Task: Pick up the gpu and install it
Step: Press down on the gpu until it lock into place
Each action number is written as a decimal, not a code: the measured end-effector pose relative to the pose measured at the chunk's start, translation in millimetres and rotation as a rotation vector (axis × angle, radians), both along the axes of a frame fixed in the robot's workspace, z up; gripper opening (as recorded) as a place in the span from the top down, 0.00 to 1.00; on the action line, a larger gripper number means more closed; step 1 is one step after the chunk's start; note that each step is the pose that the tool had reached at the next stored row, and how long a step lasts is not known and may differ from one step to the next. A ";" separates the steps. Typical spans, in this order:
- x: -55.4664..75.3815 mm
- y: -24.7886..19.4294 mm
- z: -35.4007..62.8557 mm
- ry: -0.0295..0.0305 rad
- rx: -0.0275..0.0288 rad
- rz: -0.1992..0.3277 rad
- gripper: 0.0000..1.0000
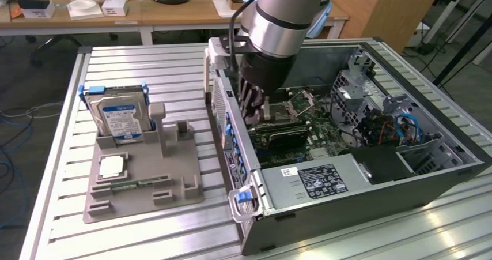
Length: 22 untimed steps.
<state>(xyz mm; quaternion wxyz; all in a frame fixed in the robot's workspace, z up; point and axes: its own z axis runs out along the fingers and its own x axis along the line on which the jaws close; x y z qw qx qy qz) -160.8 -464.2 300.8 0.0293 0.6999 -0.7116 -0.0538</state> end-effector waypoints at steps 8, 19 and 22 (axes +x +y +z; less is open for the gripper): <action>-1.2 -0.2 -4.9 -0.0030 -0.0025 0.000 0.89; 3.2 0.2 -5.0 -0.0032 0.0047 0.000 0.89; 3.6 0.0 5.7 0.0000 0.0085 0.000 0.89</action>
